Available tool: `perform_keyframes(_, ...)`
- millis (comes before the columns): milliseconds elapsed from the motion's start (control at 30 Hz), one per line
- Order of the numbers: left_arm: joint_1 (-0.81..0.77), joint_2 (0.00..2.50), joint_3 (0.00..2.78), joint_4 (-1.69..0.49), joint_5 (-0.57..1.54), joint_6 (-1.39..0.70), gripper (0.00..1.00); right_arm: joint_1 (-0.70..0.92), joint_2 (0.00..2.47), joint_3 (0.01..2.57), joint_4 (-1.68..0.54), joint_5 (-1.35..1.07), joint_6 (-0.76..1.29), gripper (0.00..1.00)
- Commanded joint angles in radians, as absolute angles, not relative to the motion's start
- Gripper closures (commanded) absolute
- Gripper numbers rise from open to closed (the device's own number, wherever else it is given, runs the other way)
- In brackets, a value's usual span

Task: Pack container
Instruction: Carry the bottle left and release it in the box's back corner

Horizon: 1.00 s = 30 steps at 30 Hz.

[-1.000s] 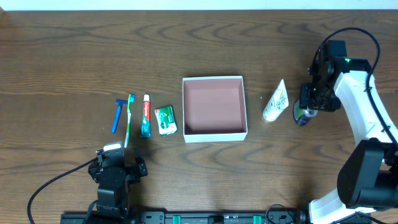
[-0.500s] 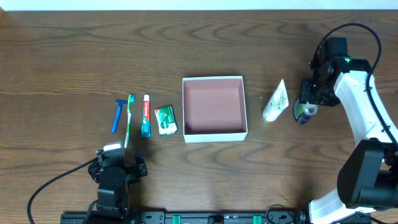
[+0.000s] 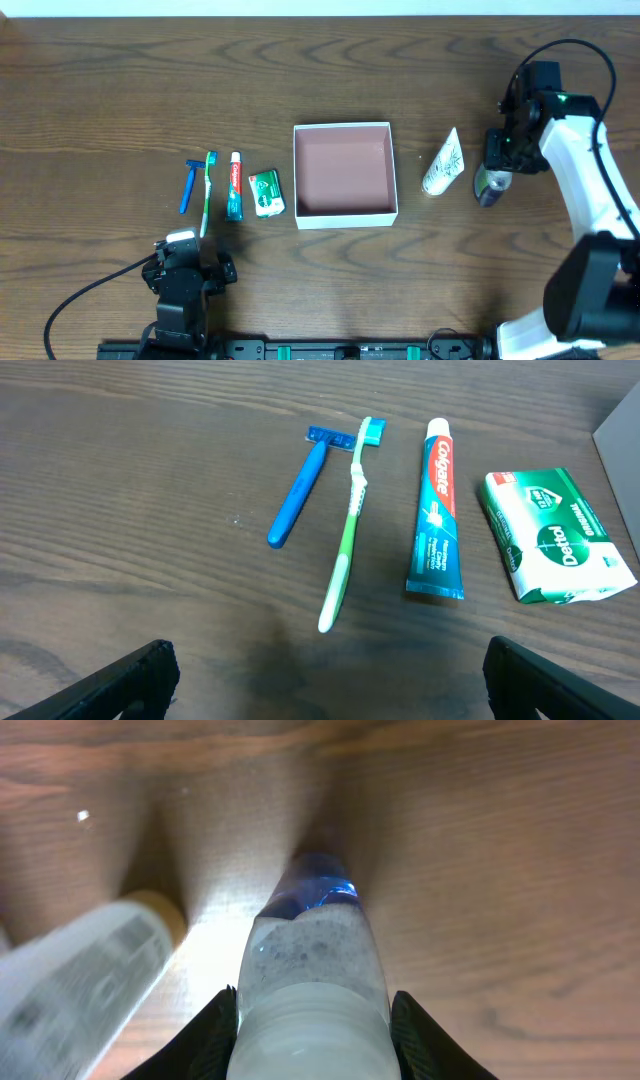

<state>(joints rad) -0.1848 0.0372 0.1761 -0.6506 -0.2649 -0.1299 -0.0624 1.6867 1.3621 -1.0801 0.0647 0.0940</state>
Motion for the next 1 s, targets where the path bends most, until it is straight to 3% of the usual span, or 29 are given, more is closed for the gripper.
perform_keyframes(0, -0.179, 0.036, 0.164, -0.653, -0.271, -0.124, 0.02, -0.071, 1.514, 1.458, -1.108, 0.079, 0.088, 0.74)
perform_keyframes(100, -0.179, 0.036, 0.164, -0.653, -0.271, -0.124, 0.02, -0.067, 1.407, 1.505, -1.126, 0.072, 0.089, 0.78)
perform_keyframes(533, -0.179, 0.036, 0.164, -0.653, -0.271, -0.124, 0.02, 0.137, 1.088, 1.618, -1.003, -0.162, 0.131, 0.76)
perform_keyframes(900, -0.179, 0.036, 0.164, -0.653, -0.271, -0.124, 0.02, 0.387, 1.42, 1.595, -0.99, -0.18, 0.255, 0.77)
perform_keyframes(967, -0.179, 0.036, 0.164, -0.653, -0.271, -0.124, 0.02, 0.402, 1.517, 1.595, -0.981, -0.181, 0.258, 0.73)
